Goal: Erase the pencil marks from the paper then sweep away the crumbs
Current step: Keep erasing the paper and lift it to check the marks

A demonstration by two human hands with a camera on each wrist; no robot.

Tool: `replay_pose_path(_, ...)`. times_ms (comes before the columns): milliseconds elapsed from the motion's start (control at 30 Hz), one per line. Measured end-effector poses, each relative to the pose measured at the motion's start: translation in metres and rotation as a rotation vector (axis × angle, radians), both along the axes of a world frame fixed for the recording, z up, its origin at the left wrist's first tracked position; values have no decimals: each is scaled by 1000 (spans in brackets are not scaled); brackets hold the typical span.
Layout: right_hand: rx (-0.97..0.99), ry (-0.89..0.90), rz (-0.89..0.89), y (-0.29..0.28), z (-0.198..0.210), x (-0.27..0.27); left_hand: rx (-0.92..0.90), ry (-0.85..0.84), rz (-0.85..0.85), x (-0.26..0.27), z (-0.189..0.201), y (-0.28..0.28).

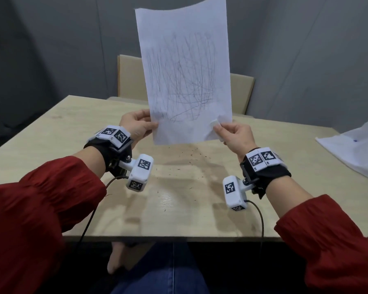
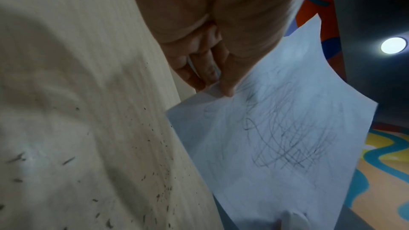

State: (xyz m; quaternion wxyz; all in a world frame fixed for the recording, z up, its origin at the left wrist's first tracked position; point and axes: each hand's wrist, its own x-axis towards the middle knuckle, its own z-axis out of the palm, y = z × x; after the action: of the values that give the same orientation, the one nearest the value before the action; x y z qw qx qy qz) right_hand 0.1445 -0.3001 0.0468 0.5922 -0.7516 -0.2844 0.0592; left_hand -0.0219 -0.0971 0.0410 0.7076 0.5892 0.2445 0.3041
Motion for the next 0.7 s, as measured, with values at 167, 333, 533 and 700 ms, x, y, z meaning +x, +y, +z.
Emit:
replay_pose_path(167,51,-37,54,-2,5,-3,15,-44,-28,1,15,-8)
replay_pose_path(333,51,-44,32,-4,10,-6,27,-53,79,6,23,-10)
replay_pose_path(533,78,180,93,-10,18,-22,-124,-202,119,9,31,-21)
replay_pose_path(700,47,189,239,-2,20,-46,-225,-285,74,5,33,-36)
